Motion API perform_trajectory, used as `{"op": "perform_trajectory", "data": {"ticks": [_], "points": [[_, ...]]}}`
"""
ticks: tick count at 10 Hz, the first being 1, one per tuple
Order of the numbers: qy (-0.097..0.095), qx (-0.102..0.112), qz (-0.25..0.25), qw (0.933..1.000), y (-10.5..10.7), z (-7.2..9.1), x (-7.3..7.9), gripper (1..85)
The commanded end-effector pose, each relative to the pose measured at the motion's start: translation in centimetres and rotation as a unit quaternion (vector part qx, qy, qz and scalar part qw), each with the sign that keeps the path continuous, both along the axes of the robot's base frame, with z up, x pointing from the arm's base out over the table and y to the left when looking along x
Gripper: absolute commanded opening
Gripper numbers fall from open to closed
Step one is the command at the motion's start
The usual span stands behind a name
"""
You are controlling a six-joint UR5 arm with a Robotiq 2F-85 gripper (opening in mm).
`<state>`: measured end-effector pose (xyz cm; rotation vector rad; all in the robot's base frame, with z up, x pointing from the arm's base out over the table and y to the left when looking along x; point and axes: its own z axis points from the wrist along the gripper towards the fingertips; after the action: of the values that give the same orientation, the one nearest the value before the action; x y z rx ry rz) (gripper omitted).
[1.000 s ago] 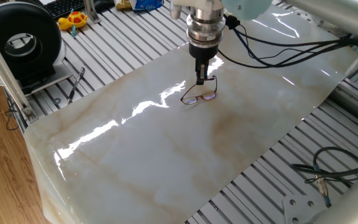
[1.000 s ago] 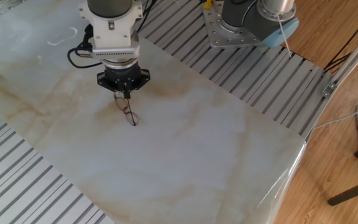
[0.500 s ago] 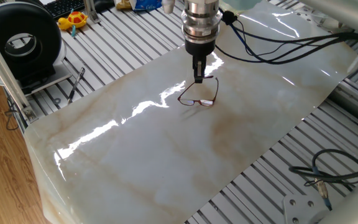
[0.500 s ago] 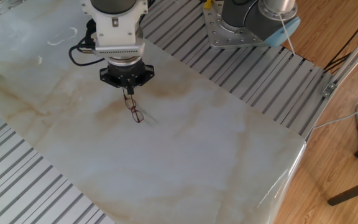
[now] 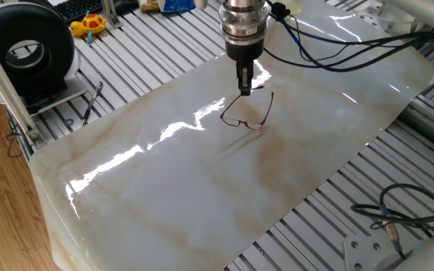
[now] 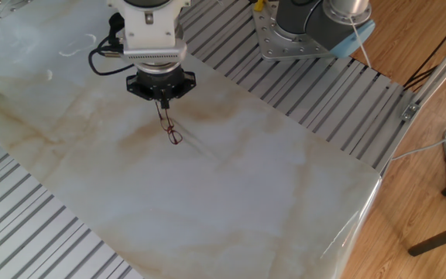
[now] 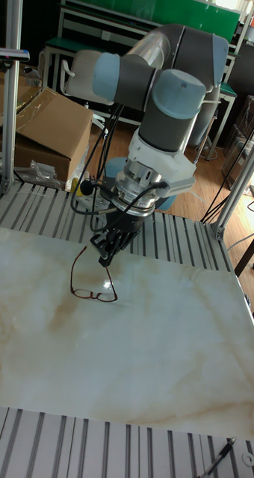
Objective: Unfold the leg of the glasses (with one hand)
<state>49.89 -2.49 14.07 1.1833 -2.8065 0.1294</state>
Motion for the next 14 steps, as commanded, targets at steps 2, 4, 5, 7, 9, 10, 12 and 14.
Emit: {"op": "perform_trajectory", "data": {"ticks": [2,4,5,7,9,10,12,14], "points": [[-0.001,-0.014,0.015,0.9998,-0.8,0.5,-0.1,1.3],[0.0,-0.028,0.029,0.9992,-2.1,0.4,-0.2,1.3],[-0.001,-0.03,0.04,0.9988,-2.7,0.2,-0.1,1.3],[-0.006,-0.053,0.079,0.9954,-4.5,-0.1,0.7,1.3],[-0.008,-0.053,0.094,0.9941,-4.3,-0.4,1.2,1.3],[-0.008,-0.05,0.098,0.9939,-3.9,-0.5,1.3,1.3],[-0.017,-0.058,0.128,0.99,-4.1,-0.8,2.5,1.3],[-0.021,-0.063,0.144,0.9874,-4.3,-1.2,3.1,1.3]]}}
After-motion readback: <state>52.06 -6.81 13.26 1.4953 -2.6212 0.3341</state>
